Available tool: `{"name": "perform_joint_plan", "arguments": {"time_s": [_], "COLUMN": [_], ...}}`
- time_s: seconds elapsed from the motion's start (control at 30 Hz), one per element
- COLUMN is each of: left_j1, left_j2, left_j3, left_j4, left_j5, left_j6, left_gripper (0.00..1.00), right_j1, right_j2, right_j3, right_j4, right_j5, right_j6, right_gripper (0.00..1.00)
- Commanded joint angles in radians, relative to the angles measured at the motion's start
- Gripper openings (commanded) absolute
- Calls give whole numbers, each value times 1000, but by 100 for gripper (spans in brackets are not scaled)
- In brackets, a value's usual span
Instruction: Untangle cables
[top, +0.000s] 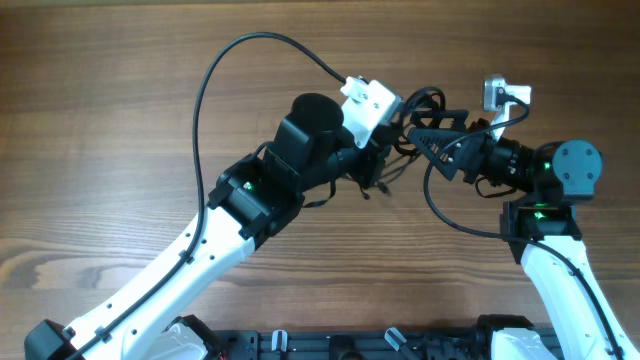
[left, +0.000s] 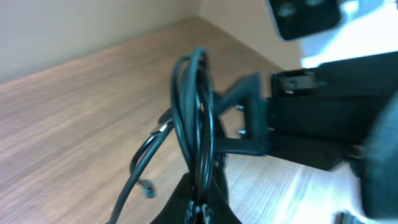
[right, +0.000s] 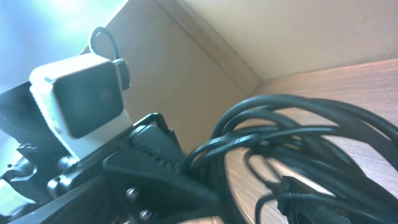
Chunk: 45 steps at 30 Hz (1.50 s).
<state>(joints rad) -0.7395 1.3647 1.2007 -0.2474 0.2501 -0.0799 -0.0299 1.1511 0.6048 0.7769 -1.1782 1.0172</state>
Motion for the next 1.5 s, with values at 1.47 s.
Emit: {"name": "perform_joint_plan", "arguments": {"time_s": [1.47], "left_j1": [170], "left_j2": [-58], "left_j3": [2], "left_j4": [-19], "left_j5": [147], "left_j6": [51], "left_gripper": [4], "right_j1": [33], "right_j2": [-474], "right_j3": [227], "right_j4": [-1122], "right_j5": [601], "right_j6": [-1497], "right_gripper": [87]}}
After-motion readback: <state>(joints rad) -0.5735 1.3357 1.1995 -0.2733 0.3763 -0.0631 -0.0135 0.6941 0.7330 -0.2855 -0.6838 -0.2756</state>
